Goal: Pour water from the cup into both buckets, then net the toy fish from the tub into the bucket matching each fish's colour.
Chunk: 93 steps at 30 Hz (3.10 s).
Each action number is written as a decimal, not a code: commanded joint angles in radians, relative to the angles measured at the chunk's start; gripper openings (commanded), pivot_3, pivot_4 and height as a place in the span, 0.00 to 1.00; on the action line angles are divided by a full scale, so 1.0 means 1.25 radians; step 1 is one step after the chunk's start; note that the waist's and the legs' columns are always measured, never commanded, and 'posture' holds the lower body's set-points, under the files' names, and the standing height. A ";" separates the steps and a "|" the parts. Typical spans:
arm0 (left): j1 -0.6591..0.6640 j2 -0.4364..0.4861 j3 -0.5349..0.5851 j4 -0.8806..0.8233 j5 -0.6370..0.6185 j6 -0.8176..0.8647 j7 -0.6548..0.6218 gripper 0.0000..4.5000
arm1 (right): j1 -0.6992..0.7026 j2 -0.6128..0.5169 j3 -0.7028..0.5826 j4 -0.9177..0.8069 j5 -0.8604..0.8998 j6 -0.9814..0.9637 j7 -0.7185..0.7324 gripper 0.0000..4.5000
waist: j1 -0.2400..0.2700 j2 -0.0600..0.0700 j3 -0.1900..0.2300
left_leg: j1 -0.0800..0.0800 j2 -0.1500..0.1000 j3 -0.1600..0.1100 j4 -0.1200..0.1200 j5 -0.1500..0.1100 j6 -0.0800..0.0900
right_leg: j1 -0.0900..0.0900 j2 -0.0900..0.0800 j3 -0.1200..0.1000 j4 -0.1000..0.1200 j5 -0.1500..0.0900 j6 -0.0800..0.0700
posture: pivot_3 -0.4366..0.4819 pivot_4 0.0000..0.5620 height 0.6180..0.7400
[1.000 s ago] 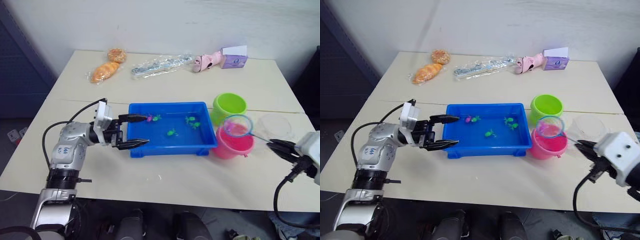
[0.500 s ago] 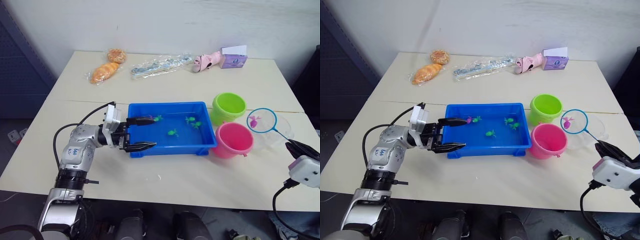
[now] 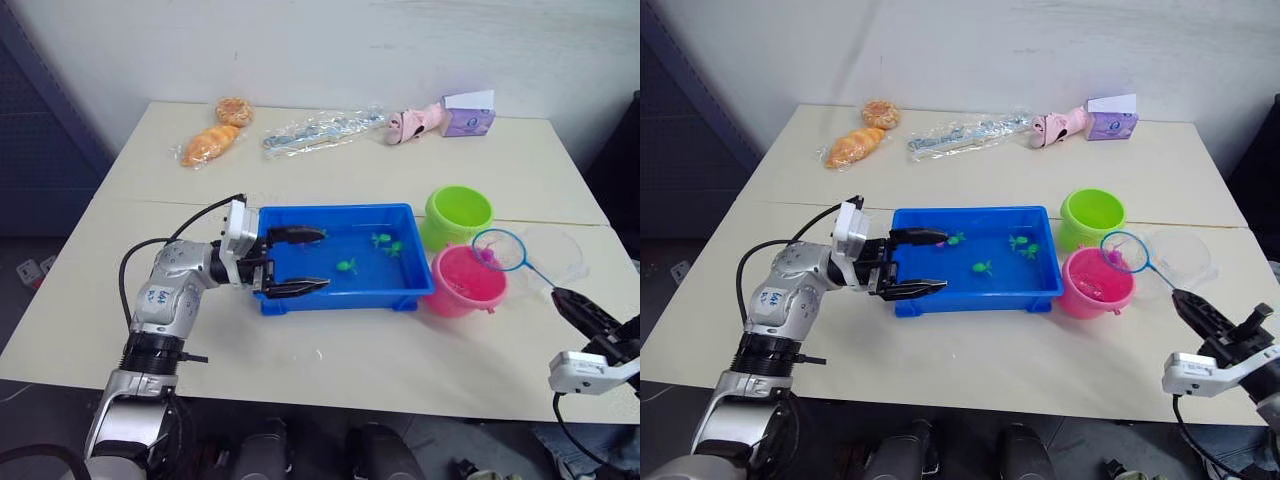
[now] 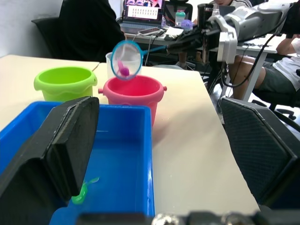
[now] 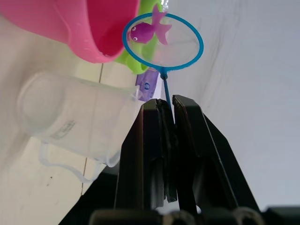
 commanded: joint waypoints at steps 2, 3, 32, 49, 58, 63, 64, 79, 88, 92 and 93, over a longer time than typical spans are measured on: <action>-0.021 0.006 0.000 -0.027 -0.007 0.013 0.002 0.98 | 0.014 -0.021 -0.006 -0.010 -0.050 0.017 -0.091 0.00 | -0.001 0.000 0.000 | 0.000 0.000 0.000 0.000 0.000 0.000 | 0.000 0.000 0.000 0.000 0.000 0.000 | 0.48 0.27 1.00; -0.022 0.007 0.000 -0.027 -0.007 0.016 0.002 0.98 | 0.018 -0.022 -0.003 -0.015 -0.061 0.018 -0.110 0.00 | -0.001 0.000 0.000 | 0.000 0.000 0.000 0.000 0.000 0.000 | 0.000 0.000 0.000 0.000 0.000 0.000 | 0.48 0.27 1.00; -0.014 0.000 -0.011 -0.024 -0.001 0.017 0.006 0.98 | 0.084 -0.044 0.071 -0.085 -0.032 0.084 -0.109 0.00 | -0.002 0.000 0.000 | 0.002 0.000 0.001 -0.001 0.001 -0.001 | 0.001 0.001 0.001 0.000 0.000 0.000 | 0.48 0.27 1.00; -0.006 -0.021 0.002 0.011 0.002 -0.020 0.023 0.98 | 0.070 0.020 0.016 -0.126 0.024 0.176 -0.115 0.00 | 0.000 0.000 0.000 | 0.002 0.000 0.001 0.000 0.001 -0.001 | 0.001 0.000 0.001 0.000 0.000 0.000 | 0.48 0.27 1.00; 0.026 0.062 0.062 0.035 0.005 -0.031 0.024 0.98 | 0.002 -0.043 0.219 -0.289 0.724 0.271 0.237 0.00 | -0.011 0.000 0.000 | 0.003 0.001 0.001 -0.001 0.001 -0.001 | 0.002 0.001 0.001 0.001 0.000 0.000 | 0.48 0.27 1.00; 0.064 0.134 0.134 0.062 0.012 -0.039 0.047 0.98 | -0.197 -0.045 0.407 -0.407 1.054 0.640 0.365 0.00 | -0.023 -0.001 0.000 | 0.004 0.001 0.000 -0.001 0.001 0.000 | 0.003 0.000 0.000 0.002 0.000 0.000 | 0.48 0.27 1.00; 0.072 0.147 0.147 0.067 0.013 -0.041 0.053 0.98 | -0.255 -0.036 0.443 -0.415 1.098 0.716 0.370 0.00 | -0.025 -0.002 0.001 | 0.005 0.002 0.000 0.000 0.000 0.001 | 0.003 0.000 0.001 0.003 0.000 0.000 | 0.48 0.27 1.00; 0.178 0.204 0.238 0.044 0.001 -0.052 0.096 0.98 | -0.711 0.075 0.697 -0.259 1.055 1.174 0.425 0.00 | -0.019 -0.002 0.001 | -0.004 -0.001 -0.004 0.002 -0.002 0.005 | -0.002 -0.004 -0.003 0.001 0.000 -0.001 | 0.48 0.27 1.00; 0.207 0.180 0.234 0.011 0.000 -0.057 0.117 0.98 | -0.766 0.094 0.714 -0.184 0.909 1.152 0.454 0.00 | -0.021 -0.002 0.001 | -0.004 0.000 -0.002 0.001 -0.002 0.004 | -0.004 -0.004 -0.003 0.003 0.000 -0.001 | 0.48 0.27 1.00; 0.209 0.170 0.228 0.003 0.002 -0.053 0.123 0.98 | -0.783 0.125 0.736 -0.170 0.870 1.174 0.457 0.00 | -0.022 -0.002 0.001 | -0.004 0.000 -0.002 0.001 -0.002 0.004 | -0.004 -0.004 -0.002 0.003 0.000 -0.001 | 0.48 0.27 1.00; 0.209 0.169 0.227 0.002 0.002 -0.053 0.124 0.98 | -0.785 0.132 0.738 -0.170 0.866 1.177 0.459 0.00 | -0.022 -0.002 0.001 | -0.004 -0.001 -0.002 0.001 -0.002 0.004 | -0.005 -0.004 -0.002 0.003 0.000 -0.001 | 0.48 0.27 1.00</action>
